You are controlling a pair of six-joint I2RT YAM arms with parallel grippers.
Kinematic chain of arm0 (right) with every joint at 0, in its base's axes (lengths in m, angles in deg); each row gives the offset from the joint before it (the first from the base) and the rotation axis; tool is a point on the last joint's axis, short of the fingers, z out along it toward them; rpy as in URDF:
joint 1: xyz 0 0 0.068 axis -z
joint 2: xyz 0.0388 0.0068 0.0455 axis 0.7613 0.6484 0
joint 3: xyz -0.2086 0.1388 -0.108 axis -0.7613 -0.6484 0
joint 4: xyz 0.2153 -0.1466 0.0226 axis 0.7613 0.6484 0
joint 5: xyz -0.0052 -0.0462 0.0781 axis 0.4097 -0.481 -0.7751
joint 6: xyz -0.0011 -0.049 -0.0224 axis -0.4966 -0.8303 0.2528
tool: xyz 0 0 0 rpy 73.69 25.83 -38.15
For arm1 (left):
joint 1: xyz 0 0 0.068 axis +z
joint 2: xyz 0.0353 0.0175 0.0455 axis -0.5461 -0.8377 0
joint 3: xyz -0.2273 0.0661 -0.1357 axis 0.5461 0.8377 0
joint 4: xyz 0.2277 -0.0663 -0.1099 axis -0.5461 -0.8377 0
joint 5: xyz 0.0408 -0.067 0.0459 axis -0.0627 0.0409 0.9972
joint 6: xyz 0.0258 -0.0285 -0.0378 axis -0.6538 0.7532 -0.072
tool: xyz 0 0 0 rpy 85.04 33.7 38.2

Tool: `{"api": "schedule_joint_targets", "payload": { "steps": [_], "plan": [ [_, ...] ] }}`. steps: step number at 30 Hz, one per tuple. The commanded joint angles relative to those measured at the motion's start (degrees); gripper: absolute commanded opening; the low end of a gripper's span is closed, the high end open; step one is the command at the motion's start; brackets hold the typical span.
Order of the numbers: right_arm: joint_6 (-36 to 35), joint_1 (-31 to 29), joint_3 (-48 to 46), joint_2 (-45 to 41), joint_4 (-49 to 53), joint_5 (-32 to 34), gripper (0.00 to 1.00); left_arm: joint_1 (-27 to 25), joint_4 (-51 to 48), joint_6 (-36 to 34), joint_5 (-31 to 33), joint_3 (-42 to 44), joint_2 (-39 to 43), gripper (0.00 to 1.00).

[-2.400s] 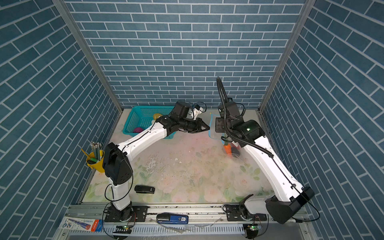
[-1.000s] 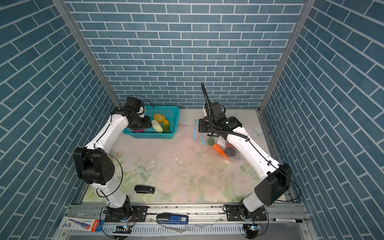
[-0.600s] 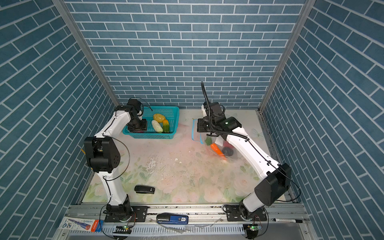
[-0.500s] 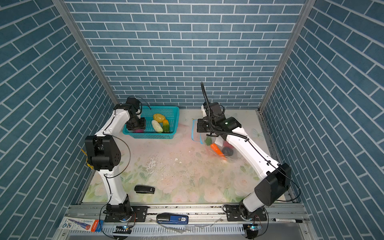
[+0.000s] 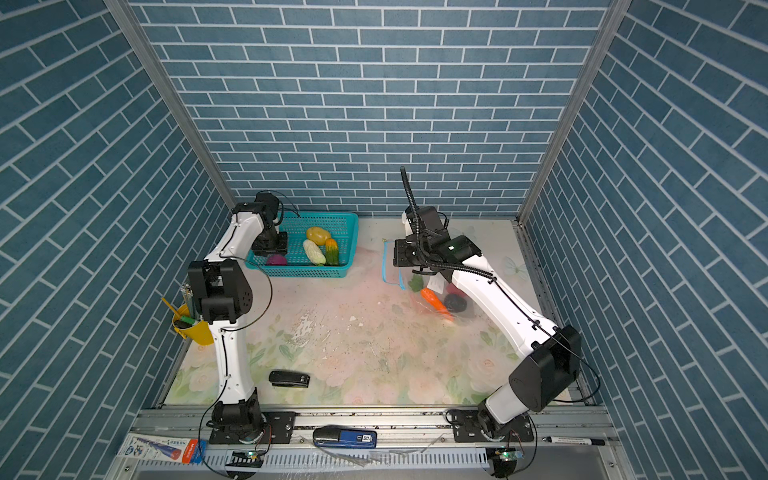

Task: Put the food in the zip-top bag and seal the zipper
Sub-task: 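Move the left gripper over the teal basket above the purple onion, then lower the left gripper onto the purple onion and close on it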

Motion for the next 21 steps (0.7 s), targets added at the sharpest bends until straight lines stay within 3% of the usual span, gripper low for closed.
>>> {"api": "schedule_joint_targets", "payload": {
  "steps": [1, 14, 21],
  "plan": [
    [-0.15, -0.27, -1.37, -1.71, -0.55, -0.36, 0.0, 0.39, -3.72, -0.31, 1.51, -3.12, -2.57, 0.59],
    [-0.13, -0.32, -0.56, -1.29, 0.07, -0.08, 0.0, 0.42, -5.36, 0.08, -0.19, -6.17, -9.13, 0.6],
    [-0.15, -0.34, 0.14, -1.04, 0.46, 0.13, 0.0, 0.39, -4.92, -0.13, -2.93, -6.45, -10.38, 0.67]
  ]
}}
